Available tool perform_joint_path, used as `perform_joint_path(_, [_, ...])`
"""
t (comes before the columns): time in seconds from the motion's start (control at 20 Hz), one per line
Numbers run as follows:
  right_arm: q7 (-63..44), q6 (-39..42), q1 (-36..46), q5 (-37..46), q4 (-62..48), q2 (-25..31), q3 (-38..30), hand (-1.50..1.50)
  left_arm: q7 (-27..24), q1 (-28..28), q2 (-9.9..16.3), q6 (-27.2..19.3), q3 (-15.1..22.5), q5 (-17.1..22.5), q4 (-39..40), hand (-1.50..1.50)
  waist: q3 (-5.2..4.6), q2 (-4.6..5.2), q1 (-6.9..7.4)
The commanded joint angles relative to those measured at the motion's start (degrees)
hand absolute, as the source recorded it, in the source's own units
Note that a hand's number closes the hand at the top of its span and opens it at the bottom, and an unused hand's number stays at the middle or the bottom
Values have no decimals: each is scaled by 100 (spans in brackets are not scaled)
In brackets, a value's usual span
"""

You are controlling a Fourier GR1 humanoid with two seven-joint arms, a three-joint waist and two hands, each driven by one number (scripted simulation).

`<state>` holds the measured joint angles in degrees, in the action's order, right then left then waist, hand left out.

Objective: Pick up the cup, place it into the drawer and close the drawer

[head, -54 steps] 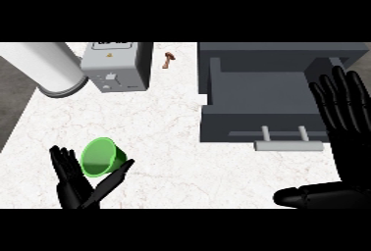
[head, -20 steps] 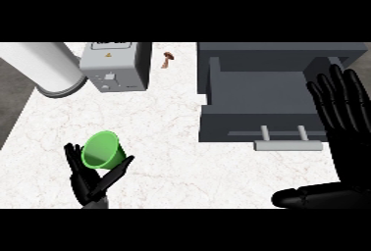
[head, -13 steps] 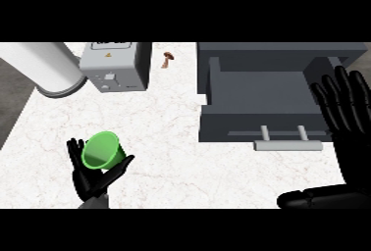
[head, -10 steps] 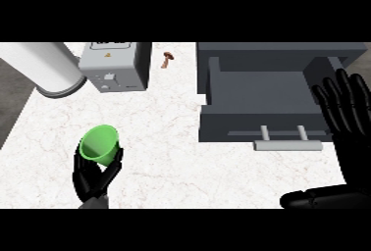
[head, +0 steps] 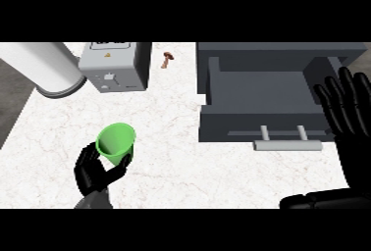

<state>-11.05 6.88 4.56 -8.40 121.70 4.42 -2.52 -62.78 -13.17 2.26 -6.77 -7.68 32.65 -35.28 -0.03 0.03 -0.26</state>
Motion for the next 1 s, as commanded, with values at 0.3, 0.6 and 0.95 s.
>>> perform_joint_path(0.3, [85,118,-118,114,-36,53,92,-150,364,-414,974,1622,659,-657,11,150,1,-4,-14])
perform_joint_path(0.6, [-103,-115,2,65,56,-11,-48,-150,688,-168,987,1934,900,-619,-1122,150,6,-29,40])
perform_joint_path(0.95, [105,117,11,-206,-286,94,-262,-150,1912,-147,861,1459,1398,-745,-2857,150,10,-19,54])
